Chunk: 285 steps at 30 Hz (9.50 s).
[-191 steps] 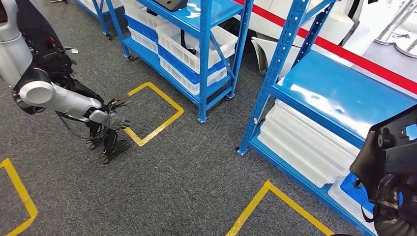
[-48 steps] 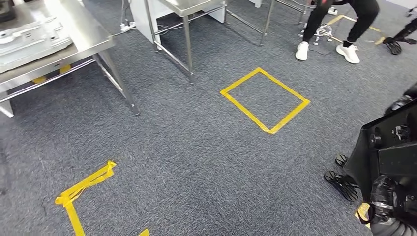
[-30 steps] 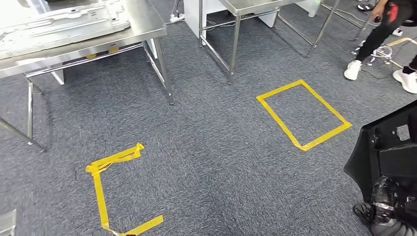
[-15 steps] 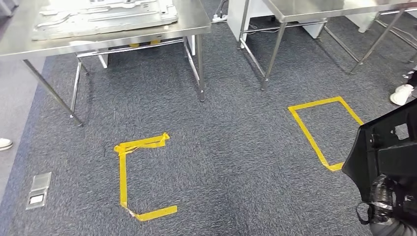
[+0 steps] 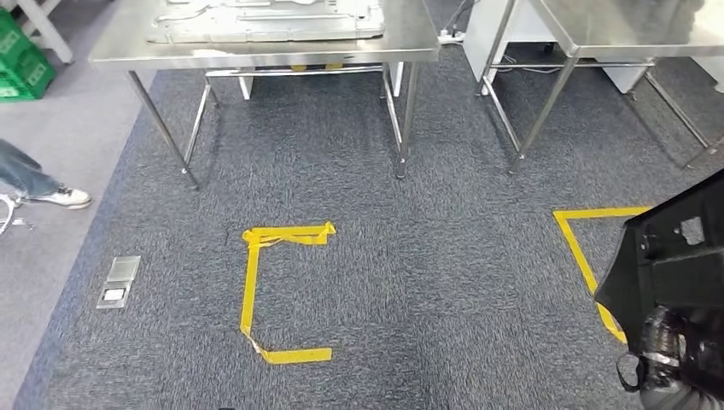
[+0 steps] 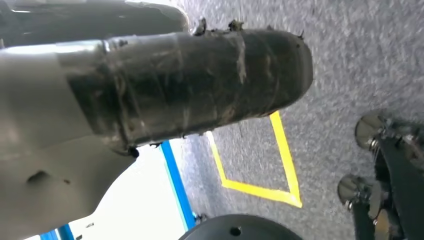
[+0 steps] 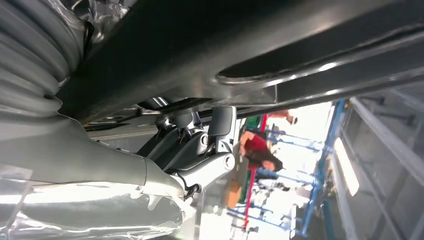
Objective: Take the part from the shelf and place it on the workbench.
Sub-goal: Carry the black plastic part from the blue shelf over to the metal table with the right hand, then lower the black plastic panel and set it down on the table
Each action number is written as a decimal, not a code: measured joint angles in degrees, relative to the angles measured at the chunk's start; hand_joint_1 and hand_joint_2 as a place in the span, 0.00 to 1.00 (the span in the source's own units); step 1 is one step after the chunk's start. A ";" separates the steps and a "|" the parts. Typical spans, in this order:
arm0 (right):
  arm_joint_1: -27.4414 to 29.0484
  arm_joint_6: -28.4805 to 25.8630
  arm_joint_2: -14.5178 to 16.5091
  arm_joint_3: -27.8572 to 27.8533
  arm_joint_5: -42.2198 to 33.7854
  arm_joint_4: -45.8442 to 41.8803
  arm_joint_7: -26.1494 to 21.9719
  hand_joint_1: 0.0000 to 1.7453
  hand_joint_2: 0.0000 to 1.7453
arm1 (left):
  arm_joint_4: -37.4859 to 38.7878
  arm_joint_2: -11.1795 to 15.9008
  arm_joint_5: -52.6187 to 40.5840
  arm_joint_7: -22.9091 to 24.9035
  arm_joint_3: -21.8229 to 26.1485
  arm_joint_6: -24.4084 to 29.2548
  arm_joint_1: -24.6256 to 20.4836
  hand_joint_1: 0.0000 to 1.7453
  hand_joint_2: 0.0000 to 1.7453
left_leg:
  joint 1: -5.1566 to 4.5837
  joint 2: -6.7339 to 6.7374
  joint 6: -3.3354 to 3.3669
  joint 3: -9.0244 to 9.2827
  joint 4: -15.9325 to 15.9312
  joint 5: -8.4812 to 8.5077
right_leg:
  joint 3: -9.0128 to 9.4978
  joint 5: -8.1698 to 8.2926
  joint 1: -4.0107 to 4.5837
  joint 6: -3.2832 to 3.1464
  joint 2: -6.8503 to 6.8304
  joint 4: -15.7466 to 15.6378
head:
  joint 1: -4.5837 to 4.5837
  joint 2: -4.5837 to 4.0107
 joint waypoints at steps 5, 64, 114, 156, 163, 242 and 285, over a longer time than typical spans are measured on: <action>0.05 -0.01 0.25 0.03 0.11 -0.05 -0.03 1.00 1.00 | 0.00 0.01 0.00 -0.03 0.00 0.10 0.13 0.00 0.00 | -0.17 5.80 -1.48 -3.37 6.58 -4.48 | 0.81 1.51 -0.40 0.25 -4.68 -2.55 | -0.25 0.01; 0.61 0.50 0.64 -0.34 -3.58 -0.37 -0.72 1.00 1.00 | 0.02 0.15 -0.23 -0.26 -0.09 -0.75 0.37 0.00 0.00 | -0.05 3.68 -1.00 0.15 0.09 -0.84 | 0.37 0.39 -0.36 0.98 -4.03 -1.42 | 0.15 0.01; 1.50 2.37 0.60 -1.70 -4.80 -0.54 -0.25 1.00 1.00 | 0.02 0.81 -0.22 -0.09 -0.28 -1.13 0.16 0.00 0.00 | -0.34 8.15 1.97 0.46 0.69 -1.14 | -3.64 -8.74 0.06 3.42 -5.12 13.58 | 0.69 0.01; 1.85 2.56 0.36 -1.86 -5.79 -0.90 -0.87 1.00 1.00 | 0.01 -0.25 0.00 -0.17 -0.69 -1.16 -0.23 0.00 0.00 | -0.29 11.15 -0.73 2.60 0.79 -3.48 | -1.32 1.90 0.38 1.01 -6.16 -1.57 | 1.14 0.00; 1.95 2.56 0.50 -1.81 -5.64 -0.92 -0.61 1.00 1.00 | -0.01 0.89 0.00 -0.17 -0.70 -1.17 0.44 0.00 0.00 | -0.04 8.85 -1.69 -4.21 13.51 -6.86 | 0.66 1.26 -0.22 0.64 -5.08 -2.36 | 0.97 0.00; 2.73 3.05 0.63 -2.86 -5.20 -0.79 -0.30 1.00 1.00 | 0.15 -0.51 -0.02 0.01 -0.72 -0.99 0.45 0.00 0.00 | -0.18 9.29 0.94 5.90 -0.88 -5.92 | -7.05 0.28 -0.08 2.07 -5.31 9.01 | 1.66 0.00; 4.28 3.96 0.12 -3.19 -4.55 -1.16 0.70 1.00 1.00 | 0.03 1.29 -0.61 0.44 -0.90 -0.43 0.20 0.00 0.00 | -0.10 8.49 -1.84 3.14 12.72 -17.66 | -2.71 2.47 0.28 -0.46 -4.65 -0.01 | 0.94 0.01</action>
